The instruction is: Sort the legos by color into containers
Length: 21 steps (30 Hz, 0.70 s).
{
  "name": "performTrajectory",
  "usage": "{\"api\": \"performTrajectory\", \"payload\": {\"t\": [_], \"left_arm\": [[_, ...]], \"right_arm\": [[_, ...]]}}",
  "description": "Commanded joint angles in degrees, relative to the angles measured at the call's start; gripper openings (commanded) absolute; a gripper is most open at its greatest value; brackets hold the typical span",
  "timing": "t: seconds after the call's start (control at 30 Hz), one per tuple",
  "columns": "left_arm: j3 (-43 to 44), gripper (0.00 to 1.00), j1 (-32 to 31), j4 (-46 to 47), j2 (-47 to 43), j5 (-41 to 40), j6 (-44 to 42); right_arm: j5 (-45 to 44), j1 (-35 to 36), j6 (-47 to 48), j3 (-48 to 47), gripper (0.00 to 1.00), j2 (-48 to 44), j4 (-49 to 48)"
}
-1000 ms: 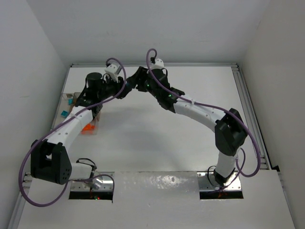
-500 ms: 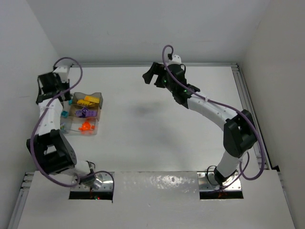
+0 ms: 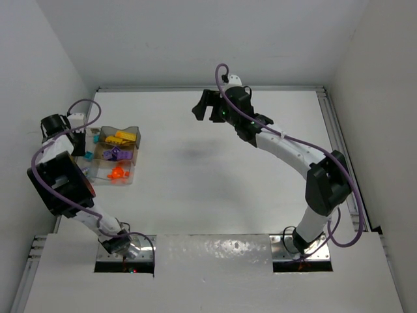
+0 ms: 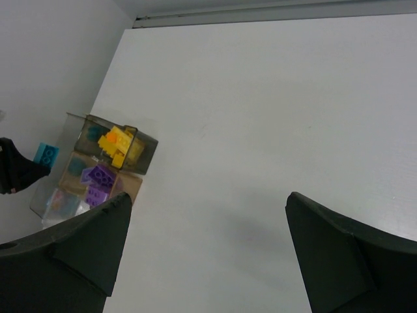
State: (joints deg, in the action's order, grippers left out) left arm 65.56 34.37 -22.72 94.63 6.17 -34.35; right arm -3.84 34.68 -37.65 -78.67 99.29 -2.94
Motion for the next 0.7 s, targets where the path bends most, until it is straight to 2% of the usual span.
{"api": "performTrajectory", "payload": {"t": [0.0, 0.03, 0.07, 0.2, 0.27, 0.4, 0.53, 0.6, 0.67], "left_arm": [[2.3, 0.0, -0.4, 0.5, 1.9, 3.6, -2.8], [2.1, 0.03, -0.4, 0.7, 2.0, 4.2, -3.4], [2.0, 0.13, -0.4, 1.0, 2.6, 4.3, -3.5], [2.4, 0.42, -0.7, 0.9, 2.5, 4.9, -5.5], [2.6, 0.52, -1.4, 1.4, 1.5, 4.9, -7.2], [6.8, 0.59, -2.3, 0.1, 0.7, 3.8, -6.5], [11.9, 0.6, -3.5, -2.9, -1.7, 3.5, -5.6], [13.1, 0.6, -6.9, -3.9, -4.1, 2.7, -6.3], [13.4, 0.6, -13.4, -5.8, -7.5, 0.2, -7.1]], "right_arm": [[-0.6, 0.0, 1.3, -2.4, 0.99, -0.3, 1.5], [-1.0, 0.0, 1.3, -2.3, 0.99, -0.4, 1.9], [-1.4, 0.1, 1.3, -2.3, 0.99, -0.5, 2.1], [-3.1, 0.0, 3.3, -2.4, 0.99, -0.8, 2.6], [-3.8, 0.0, 4.7, -2.6, 0.99, -1.1, 2.8], [-6.1, -0.7, 7.3, -3.0, 0.99, -1.3, 8.1], [-7.6, -3.7, 7.8, -2.1, 0.99, -3.2, 12.6], [-8.5, -5.5, 8.1, -1.5, 0.99, -4.4, 16.9], [-10.5, -9.4, 7.1, 0.4, 0.99, -6.5, 20.2]]}}
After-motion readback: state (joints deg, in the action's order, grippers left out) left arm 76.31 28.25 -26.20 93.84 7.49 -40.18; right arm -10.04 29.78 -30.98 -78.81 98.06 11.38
